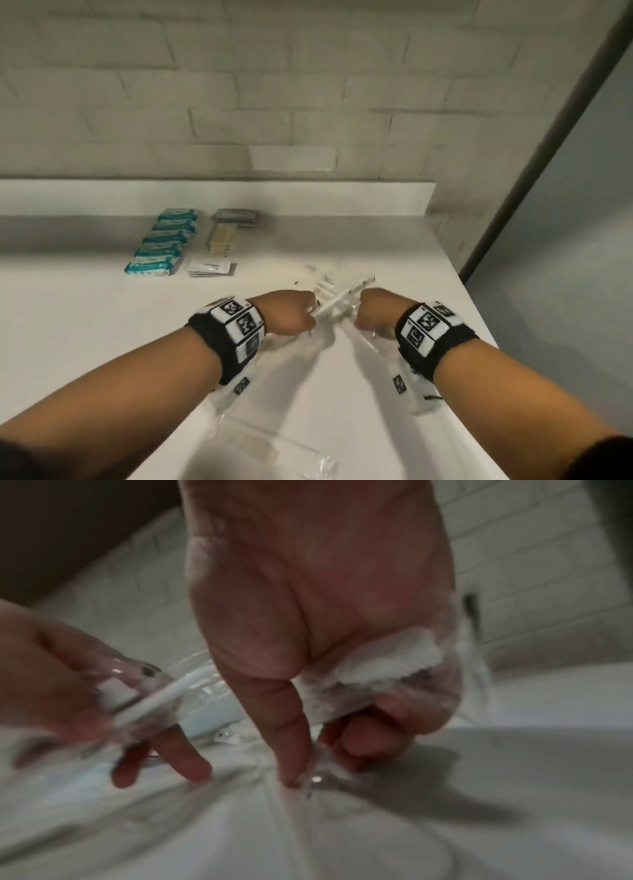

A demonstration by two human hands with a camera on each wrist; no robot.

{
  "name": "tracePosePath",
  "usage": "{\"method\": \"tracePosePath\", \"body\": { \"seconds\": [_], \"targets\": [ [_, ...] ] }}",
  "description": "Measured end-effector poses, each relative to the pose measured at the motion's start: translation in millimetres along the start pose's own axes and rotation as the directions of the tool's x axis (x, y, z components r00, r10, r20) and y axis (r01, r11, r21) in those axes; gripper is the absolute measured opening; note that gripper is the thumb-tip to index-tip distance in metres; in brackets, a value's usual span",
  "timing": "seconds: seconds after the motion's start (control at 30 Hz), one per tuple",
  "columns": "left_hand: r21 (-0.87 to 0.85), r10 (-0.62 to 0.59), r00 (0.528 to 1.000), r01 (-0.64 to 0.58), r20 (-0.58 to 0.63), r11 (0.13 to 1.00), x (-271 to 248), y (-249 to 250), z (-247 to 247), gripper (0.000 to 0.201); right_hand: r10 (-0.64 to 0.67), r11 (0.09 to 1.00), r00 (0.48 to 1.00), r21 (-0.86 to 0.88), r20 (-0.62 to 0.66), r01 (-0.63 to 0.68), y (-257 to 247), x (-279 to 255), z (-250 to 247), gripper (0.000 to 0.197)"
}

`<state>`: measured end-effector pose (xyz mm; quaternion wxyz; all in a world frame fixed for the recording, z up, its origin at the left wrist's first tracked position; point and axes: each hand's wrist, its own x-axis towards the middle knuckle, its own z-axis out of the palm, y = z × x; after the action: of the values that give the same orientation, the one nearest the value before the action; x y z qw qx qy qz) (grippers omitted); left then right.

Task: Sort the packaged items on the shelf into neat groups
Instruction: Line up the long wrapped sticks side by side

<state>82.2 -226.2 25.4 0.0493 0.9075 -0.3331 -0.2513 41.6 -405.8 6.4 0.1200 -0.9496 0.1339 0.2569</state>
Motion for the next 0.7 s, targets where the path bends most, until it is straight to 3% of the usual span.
{"method": "tracePosePath", "body": {
  "seconds": [0.07, 0.13, 0.23, 0.3, 0.33, 0.4, 0.47, 0.57, 0.63, 0.7],
  "targets": [
    [-0.036, 0.019, 0.997, -0.016, 0.072, 0.999, -6.1, 7.6, 5.9, 0.017, -0.014, 1.000, 0.997, 0.008, 0.072, 0.013, 11.1, -10.2, 3.3, 0.035],
    [-0.194, 0.016, 0.992, 0.009, 0.123, 0.981, -13.4, 9.4, 8.1, 0.009, -0.002, 0.997, 0.996, 0.076, 0.089, -0.005, 21.4, -13.7, -5.5, 0.037],
    [-0.523, -0.053, 0.996, 0.083, 0.071, 0.848, -6.5, 5.3, -2.2, 0.016, 0.032, 0.984, 0.999, 0.177, -0.036, -0.025, 38.0, 4.2, -29.2, 0.032],
    [-0.630, -0.104, 0.995, 0.077, -0.006, 0.773, 11.7, 1.8, -16.1, 0.022, 0.038, 0.965, 0.994, 0.261, -0.105, -0.009, 46.0, 22.0, -43.9, 0.030],
    [-0.678, -0.123, 0.992, 0.080, -0.015, 0.731, 23.2, 0.1, -23.0, 0.027, 0.042, 0.947, 0.993, 0.321, -0.106, -0.006, 48.9, 31.3, -47.9, 0.034],
    [-0.750, -0.131, 0.991, 0.082, -0.007, 0.656, 49.3, -9.0, -39.8, 0.026, 0.071, 0.943, 0.988, 0.331, -0.139, -0.021, 50.8, 46.2, -54.5, 0.062],
    [-0.740, -0.197, 0.980, 0.120, -0.018, 0.662, 74.4, -24.4, -53.4, 0.029, 0.114, 0.963, 0.960, 0.267, -0.255, -0.044, 51.7, 53.0, -55.4, 0.073],
    [-0.609, -0.402, 0.908, 0.253, -0.120, 0.752, 93.4, -53.8, -63.9, 0.065, 0.077, 0.958, 0.931, 0.286, -0.356, 0.030, 50.1, 58.7, -52.8, 0.058],
    [-0.513, -0.427, 0.886, 0.286, -0.181, 0.810, 92.3, -70.4, -59.5, 0.059, -0.008, 0.952, 0.935, 0.283, -0.355, 0.116, 44.4, 61.9, -53.0, 0.044],
    [-0.471, -0.406, 0.899, 0.291, -0.162, 0.833, 81.9, -79.9, -48.4, 0.050, -0.096, 0.945, 0.934, 0.264, -0.345, 0.194, 31.6, 65.8, -55.0, 0.038]
  ]
}}
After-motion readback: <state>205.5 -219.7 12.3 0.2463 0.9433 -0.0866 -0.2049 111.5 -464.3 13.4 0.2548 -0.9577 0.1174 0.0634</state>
